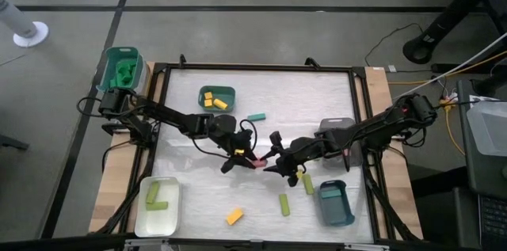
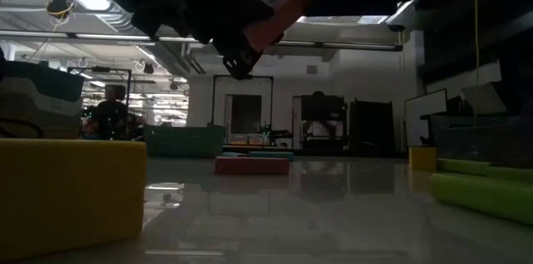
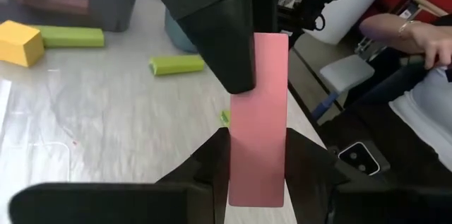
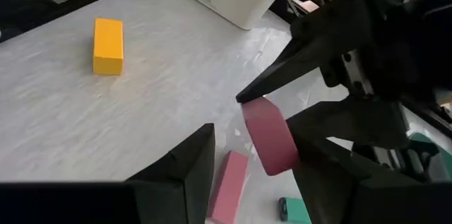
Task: Sort blocks
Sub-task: Put the pink block into the black bin
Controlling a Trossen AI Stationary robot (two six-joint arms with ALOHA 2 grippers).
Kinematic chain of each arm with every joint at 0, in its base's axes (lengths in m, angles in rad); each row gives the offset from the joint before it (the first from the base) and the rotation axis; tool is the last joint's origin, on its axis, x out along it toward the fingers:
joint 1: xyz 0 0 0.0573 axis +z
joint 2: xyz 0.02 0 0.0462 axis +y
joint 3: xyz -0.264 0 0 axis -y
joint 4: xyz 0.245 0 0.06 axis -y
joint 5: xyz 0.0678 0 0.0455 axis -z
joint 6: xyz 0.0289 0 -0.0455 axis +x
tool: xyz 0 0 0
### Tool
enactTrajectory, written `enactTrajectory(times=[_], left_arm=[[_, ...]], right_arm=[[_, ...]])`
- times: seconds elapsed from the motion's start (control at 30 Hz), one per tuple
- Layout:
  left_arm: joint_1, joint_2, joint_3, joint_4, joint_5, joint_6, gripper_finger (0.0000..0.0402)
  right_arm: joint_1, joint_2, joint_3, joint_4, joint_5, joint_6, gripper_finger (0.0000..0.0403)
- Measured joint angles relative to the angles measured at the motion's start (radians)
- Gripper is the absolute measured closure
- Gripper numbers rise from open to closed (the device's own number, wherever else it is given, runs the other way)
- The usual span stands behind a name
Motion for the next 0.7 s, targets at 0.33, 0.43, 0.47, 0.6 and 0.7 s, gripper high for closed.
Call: enactTrajectory(times=[0.33, 0.43, 0.47, 0.6, 0.7], left_arm=[[0.000, 0.001, 0.000, 0.022, -0.001, 0.000, 0.0304], [0.000, 0.001, 0.000, 0.024, 0.004, 0.000, 0.0304], [0.000, 0.001, 0.000, 0.025, 0.009, -0.001, 0.0304], [-0.001, 0.001, 0.000, 0.029, 0.009, -0.001, 0.0304], [-0.003, 0.001, 0.000, 0.029, -0.011, -0.022, 0.0297]], right_arm=[[0.000, -0.001, 0.000, 0.016, 0.001, -0.006, 0.0275], [0.000, -0.001, 0.000, 0.025, 0.001, -0.011, 0.0320], [0.000, -0.001, 0.000, 0.025, 0.000, -0.016, 0.0334], [0.000, -0.001, 0.000, 0.025, 0.007, -0.018, 0.0347], [0.000, -0.007, 0.001, 0.000, 0.026, -0.010, 0.0347]])
